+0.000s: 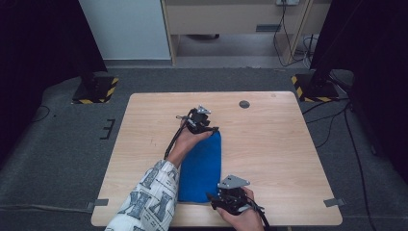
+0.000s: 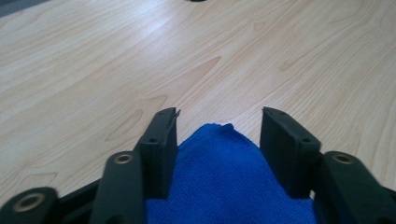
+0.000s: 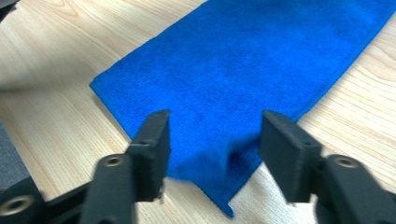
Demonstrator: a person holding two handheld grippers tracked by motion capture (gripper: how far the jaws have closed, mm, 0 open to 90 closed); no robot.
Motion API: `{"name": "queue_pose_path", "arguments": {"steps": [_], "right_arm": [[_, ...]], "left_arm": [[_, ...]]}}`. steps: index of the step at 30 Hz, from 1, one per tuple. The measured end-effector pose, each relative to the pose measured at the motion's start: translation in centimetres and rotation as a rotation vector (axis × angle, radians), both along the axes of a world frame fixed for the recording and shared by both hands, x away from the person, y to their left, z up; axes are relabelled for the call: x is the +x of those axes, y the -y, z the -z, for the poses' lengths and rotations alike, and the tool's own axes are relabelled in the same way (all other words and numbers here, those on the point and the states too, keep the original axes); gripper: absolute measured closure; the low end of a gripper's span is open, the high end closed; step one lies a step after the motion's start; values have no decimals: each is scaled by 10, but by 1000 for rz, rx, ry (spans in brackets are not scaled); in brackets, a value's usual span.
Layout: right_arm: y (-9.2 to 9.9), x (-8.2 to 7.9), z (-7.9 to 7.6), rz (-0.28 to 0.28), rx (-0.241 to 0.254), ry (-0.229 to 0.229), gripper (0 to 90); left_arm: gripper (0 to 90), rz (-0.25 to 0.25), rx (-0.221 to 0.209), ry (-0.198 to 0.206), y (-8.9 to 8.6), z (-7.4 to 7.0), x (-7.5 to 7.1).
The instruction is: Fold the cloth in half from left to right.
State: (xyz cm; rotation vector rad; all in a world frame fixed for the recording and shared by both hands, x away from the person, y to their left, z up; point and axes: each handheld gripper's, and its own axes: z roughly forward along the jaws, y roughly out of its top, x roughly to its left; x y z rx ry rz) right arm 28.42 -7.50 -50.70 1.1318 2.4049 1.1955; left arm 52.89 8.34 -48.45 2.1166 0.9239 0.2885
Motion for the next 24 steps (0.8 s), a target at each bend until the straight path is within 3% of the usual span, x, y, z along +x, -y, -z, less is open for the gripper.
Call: {"name": "queue_pose_path", "arguments": {"steps": [4,9,12,19,24], "right_arm": [[2,2,-1,12,1,-1,293],[7,9,-7,27,20,2,214],[10,17,-9,40,21,4,192],[9,44,-10,68,2,18,176],[3,61,-15,67,-15,46,163]], "left_arm": [[351,8,-4,21,-7,-7,-6],[232,-5,-15,33,-23,-19,-18],[167,-9,14,30,-34,-23,-29],[91,6,29,26,-65,-23,-50],[83,-6,-3,33,-86,-24,-61]]}}
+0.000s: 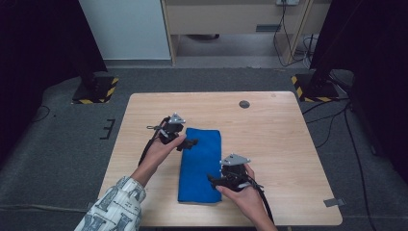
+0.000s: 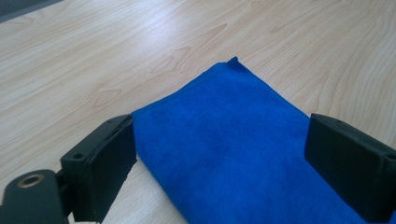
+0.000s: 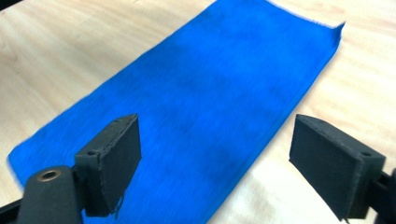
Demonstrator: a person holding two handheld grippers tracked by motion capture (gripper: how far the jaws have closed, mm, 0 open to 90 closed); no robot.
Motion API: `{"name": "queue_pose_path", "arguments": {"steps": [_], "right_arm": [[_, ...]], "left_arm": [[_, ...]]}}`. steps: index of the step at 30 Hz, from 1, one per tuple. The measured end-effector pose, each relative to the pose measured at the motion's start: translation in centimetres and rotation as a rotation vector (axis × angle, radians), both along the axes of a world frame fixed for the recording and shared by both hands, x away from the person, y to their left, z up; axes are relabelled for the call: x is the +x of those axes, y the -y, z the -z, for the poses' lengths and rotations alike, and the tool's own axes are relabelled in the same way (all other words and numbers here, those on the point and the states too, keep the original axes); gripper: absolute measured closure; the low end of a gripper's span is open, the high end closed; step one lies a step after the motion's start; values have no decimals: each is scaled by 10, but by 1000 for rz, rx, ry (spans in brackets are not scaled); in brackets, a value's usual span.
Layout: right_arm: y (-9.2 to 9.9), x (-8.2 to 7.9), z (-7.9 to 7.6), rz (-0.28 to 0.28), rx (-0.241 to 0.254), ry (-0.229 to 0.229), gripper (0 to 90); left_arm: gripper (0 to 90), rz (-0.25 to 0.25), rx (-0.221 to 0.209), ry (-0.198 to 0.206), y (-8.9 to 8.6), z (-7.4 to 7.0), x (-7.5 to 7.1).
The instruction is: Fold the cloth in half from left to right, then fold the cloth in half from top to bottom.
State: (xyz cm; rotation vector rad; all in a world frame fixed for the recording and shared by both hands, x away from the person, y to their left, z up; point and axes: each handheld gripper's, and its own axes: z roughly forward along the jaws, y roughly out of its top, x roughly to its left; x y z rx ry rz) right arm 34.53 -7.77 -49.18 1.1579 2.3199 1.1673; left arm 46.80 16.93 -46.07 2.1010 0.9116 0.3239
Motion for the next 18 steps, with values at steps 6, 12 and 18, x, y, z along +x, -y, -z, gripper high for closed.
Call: {"name": "queue_pose_path", "arguments": {"steps": [6,12,18], "right_arm": [[-4,22,-8,10,7,-4,145],[-4,47,-21,9,0,20,128],[3,88,-26,24,-5,19,274]], "left_arm": [[96,-41,8,18,-19,-1,-8],[109,-79,-1,32,-31,-2,-8],[122,-107,-2,5,-35,5,0]]}}
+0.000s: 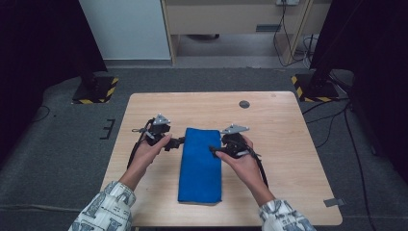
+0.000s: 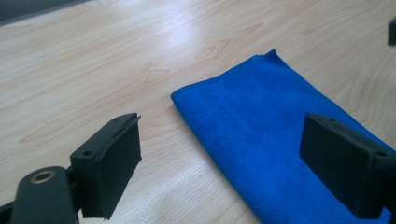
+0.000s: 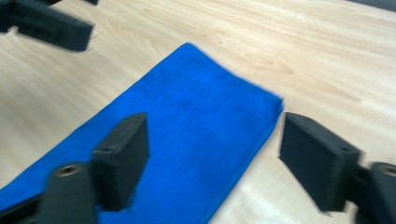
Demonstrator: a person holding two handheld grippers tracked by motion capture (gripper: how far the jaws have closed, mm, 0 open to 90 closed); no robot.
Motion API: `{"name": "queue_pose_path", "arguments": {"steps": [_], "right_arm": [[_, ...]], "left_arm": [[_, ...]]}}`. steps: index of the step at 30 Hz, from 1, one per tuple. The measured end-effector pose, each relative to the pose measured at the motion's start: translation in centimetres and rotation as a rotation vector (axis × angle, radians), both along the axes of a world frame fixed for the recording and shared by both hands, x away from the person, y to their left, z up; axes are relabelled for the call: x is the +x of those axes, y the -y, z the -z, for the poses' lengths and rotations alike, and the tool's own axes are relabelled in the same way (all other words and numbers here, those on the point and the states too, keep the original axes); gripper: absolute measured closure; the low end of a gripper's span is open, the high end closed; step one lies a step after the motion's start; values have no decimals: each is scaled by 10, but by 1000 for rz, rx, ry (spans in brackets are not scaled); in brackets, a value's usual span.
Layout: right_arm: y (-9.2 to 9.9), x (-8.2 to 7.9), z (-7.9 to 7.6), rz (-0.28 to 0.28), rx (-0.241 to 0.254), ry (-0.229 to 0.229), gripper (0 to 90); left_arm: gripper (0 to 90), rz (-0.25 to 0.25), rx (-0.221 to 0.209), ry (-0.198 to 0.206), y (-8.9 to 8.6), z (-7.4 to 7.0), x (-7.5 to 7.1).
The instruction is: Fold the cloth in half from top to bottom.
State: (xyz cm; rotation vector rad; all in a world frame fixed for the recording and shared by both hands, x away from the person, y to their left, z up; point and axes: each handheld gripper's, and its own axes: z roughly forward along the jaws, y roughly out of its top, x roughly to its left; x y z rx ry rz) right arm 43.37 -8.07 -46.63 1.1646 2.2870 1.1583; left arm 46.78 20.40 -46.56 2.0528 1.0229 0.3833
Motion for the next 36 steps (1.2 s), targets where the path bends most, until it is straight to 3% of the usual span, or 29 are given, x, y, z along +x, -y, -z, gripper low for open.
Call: {"name": "queue_pose_path", "arguments": {"steps": [2,4,7,12,19,27,36], "right_arm": [[2,13,-1,-4,-7,2,322],[4,24,0,-8,-10,16,382],[7,39,5,0,4,12,441],[2,57,16,-12,-38,-7,514],[-3,75,31,12,-67,-50,543],[-6,97,50,43,-82,-91,550],[-13,103,60,41,-94,-111,523]], "left_arm": [[123,-5,25,0,1,2,4],[128,-18,8,-11,2,5,8],[143,-24,17,-24,5,10,14],[171,-33,75,-63,9,21,22],[213,-68,79,-82,11,31,31],[293,-67,70,-86,24,44,39],[347,-82,85,-86,32,56,52]]}}
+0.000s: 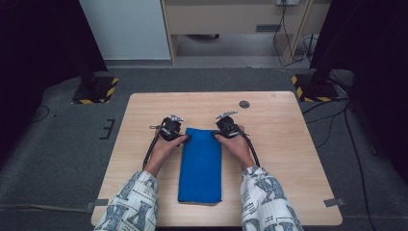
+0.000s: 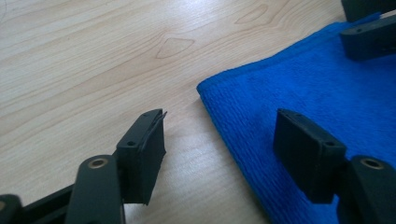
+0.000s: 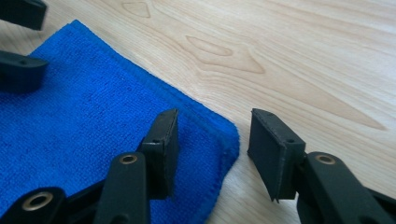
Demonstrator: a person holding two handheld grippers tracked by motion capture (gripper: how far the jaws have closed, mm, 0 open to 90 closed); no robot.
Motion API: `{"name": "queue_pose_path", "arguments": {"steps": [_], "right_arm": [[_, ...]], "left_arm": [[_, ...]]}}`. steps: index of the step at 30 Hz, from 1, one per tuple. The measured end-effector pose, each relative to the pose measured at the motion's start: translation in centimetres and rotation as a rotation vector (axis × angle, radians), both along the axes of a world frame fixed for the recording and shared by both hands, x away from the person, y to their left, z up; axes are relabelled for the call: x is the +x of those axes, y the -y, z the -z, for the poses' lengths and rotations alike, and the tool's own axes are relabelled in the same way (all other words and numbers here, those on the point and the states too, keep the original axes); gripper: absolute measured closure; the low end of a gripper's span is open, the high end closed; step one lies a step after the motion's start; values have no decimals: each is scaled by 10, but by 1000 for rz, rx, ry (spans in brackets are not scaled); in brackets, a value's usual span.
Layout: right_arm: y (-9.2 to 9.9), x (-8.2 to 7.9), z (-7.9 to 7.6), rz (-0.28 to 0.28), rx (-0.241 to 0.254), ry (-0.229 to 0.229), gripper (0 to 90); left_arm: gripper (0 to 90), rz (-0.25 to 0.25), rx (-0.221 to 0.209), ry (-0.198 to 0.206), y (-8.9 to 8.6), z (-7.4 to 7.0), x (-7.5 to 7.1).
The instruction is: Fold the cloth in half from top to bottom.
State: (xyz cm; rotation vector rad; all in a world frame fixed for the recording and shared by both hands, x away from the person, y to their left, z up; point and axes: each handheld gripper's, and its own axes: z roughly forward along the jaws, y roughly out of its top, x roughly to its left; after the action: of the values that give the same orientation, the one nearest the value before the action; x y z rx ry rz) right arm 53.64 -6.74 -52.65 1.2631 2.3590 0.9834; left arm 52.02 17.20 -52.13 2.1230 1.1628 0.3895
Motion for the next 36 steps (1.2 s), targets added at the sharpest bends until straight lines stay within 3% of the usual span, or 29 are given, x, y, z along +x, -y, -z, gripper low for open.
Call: {"name": "queue_pose_path", "arguments": {"steps": [5,9,14,17,20,24,29,36], "right_arm": [[-5,0,0,-12,-10,-1,522],[-6,-1,0,-34,-3,-1,619],[-8,-4,0,-72,16,-10,816],[-10,-6,-1,-76,18,-10,850],[-7,-9,-9,-59,63,7,855],[-2,-13,-20,-60,67,31,857],[2,-17,-32,-63,86,54,858],[0,-15,-53,-81,69,94,858]], "left_arm": [[362,29,36,-12,8,3,3],[422,33,26,-4,12,4,1],[621,42,-1,1,13,4,-4],[743,41,-18,5,15,4,-6],[818,55,8,39,18,0,-9],[839,44,-28,71,19,-10,-13],[835,44,-19,98,21,-22,-17],[831,37,-20,144,19,-40,-19]]}}
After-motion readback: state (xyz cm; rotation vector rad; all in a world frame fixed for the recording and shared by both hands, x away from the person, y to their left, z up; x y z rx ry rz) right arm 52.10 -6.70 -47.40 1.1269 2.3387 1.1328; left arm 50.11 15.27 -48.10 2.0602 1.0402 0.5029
